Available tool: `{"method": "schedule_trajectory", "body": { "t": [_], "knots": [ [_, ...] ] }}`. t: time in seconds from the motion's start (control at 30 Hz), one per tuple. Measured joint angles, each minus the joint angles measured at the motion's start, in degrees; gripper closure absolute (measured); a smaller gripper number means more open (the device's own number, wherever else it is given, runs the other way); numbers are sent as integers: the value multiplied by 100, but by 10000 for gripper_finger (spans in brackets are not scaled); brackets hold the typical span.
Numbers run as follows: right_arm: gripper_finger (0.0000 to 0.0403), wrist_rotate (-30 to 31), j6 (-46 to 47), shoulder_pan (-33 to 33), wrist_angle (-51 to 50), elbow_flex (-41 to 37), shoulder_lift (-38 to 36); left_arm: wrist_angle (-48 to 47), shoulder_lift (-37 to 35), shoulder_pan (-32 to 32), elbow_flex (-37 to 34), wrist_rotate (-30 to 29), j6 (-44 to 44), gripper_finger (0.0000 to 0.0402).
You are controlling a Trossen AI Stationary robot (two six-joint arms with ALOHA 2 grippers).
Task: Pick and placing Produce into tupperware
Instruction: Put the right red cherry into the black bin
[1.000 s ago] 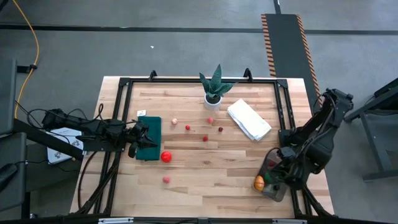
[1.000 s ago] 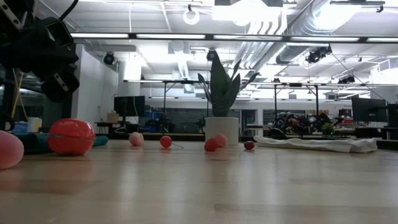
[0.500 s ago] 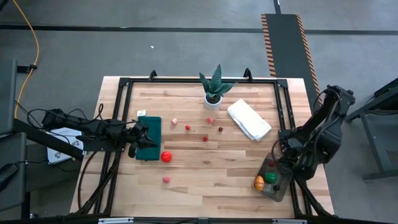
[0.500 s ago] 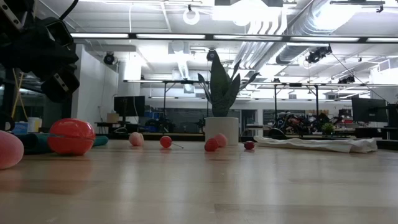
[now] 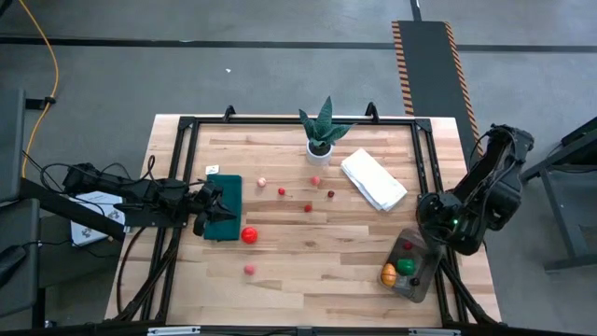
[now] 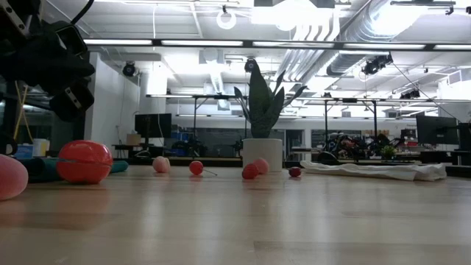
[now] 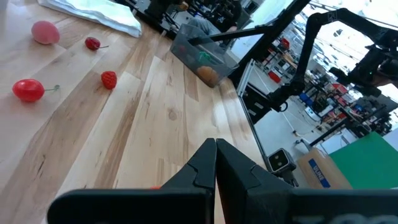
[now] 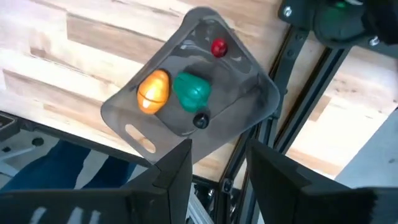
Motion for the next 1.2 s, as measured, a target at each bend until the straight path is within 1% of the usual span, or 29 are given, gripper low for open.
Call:
{"method": "schedule_trajectory", "body": {
  "t": [0.2, 0.37, 0.5, 0.87, 1.2],
  "knots": [
    [261, 387, -67, -32, -252, 0, -175, -13, 0, 1, 0, -5, -128, 401],
    [261, 470, -476, -450, -251, 0, -263, -15, 0, 1, 0, -5, -202, 401],
    [261, 455, -1096, -1068, -246, 0, -262, -15, 0, 0, 0, -3, -236, 401],
    [261, 60, -2986, -2904, -245, 0, -197, -15, 0, 1, 0, -5, -197, 401],
    [261, -320, -4779, -4448, -178, 0, 189, -17, 0, 0, 0, -19, -44, 401]
  ]
}}
